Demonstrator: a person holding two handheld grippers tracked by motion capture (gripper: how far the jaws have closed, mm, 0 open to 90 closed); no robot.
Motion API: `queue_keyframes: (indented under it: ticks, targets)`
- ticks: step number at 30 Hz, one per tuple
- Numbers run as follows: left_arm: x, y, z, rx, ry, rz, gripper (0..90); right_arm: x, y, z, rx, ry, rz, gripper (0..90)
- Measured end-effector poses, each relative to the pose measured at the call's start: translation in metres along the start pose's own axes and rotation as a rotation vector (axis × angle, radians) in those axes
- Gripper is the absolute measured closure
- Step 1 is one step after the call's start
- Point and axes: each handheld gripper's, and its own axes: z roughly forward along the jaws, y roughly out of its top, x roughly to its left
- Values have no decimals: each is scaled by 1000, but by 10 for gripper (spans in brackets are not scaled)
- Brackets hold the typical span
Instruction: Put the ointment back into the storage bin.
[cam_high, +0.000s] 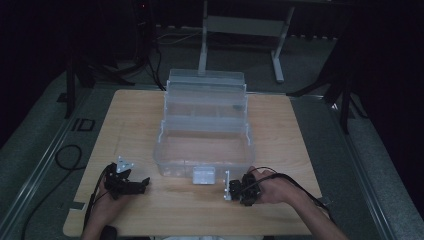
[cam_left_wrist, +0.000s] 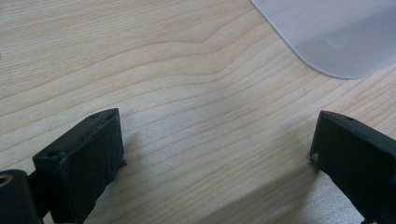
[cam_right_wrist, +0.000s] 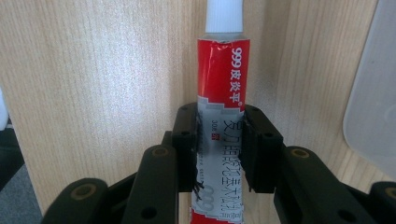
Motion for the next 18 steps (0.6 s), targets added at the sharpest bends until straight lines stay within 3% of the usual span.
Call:
queue_keyframes:
  ticks: [18]
  targets:
    - [0,0,0,0,0,-1,31,-1,-12,-23,-1,-8,11,696]
